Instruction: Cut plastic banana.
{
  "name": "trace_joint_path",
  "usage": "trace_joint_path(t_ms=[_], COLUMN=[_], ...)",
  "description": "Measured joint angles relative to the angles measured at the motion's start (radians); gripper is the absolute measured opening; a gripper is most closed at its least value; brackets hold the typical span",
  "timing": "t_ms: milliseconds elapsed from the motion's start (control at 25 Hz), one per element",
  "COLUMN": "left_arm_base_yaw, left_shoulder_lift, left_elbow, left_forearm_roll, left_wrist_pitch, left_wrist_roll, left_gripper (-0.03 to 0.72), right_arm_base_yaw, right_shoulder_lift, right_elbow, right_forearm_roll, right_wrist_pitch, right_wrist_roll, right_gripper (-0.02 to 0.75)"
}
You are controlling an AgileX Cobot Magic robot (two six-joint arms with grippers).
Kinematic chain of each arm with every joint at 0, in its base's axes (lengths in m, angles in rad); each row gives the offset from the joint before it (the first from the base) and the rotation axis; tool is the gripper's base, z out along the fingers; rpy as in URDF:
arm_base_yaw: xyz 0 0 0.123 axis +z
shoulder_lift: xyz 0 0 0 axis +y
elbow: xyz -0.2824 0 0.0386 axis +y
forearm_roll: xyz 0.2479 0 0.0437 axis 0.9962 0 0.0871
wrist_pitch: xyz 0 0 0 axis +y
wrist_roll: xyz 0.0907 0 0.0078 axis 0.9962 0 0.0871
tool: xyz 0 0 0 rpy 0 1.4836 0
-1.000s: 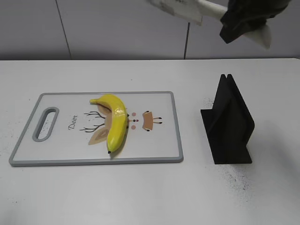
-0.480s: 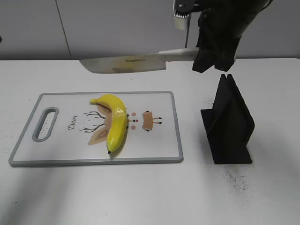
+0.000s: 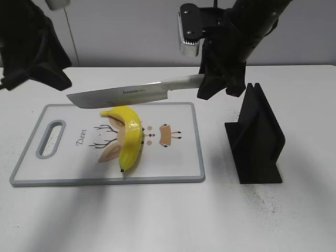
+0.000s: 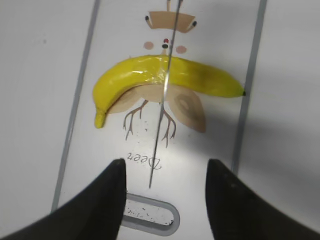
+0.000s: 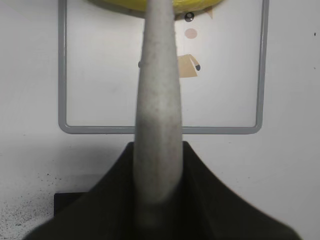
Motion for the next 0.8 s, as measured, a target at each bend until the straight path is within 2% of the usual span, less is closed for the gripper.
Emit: trace_joint_path(t_ms=[400, 480, 560, 680, 720, 800], left_arm_base_yaw=[-0.066, -0.071, -0.071, -0.071, -0.071, -0.071], left_shoulder_lift=[0.153, 0.164, 0.171, 0.172, 0.172, 0.172], left_elbow=[-0.001, -0.001, -0.001, -0.001, -0.001, -0.001], left_forearm_roll=[0.031, 0.03, 0.029, 0.03, 0.029, 0.029], left_wrist_pitch=[-0.101, -0.104, -0.105, -0.101, -0.097, -0.093], left_wrist_roll=[0.0, 0.0, 0.0, 0.0, 0.0, 0.003], left_gripper=[0.488, 0.465, 0.373, 0.118, 0.054, 0.0], right_arm_base_yaw=[0.0, 0.0, 0.0, 0.0, 0.0, 0.0], right_shoulder_lift=[0.007, 0.008, 0.008, 0.008, 0.008, 0.008], right_elbow=[-0.003, -0.003, -0.003, -0.003, -0.003, -0.003], right_forearm_roll=[0.049, 0.067, 0.071, 0.073, 0.073, 0.074], right_wrist_pitch=[-0.001, -0.001, -0.001, -0.004, -0.006, -0.008], right_wrist_roll=[-0.045, -0.054, -0.057, -0.058, -0.058, -0.058], right_gripper=[0.162, 0.162, 0.162, 0.162, 0.162, 0.162])
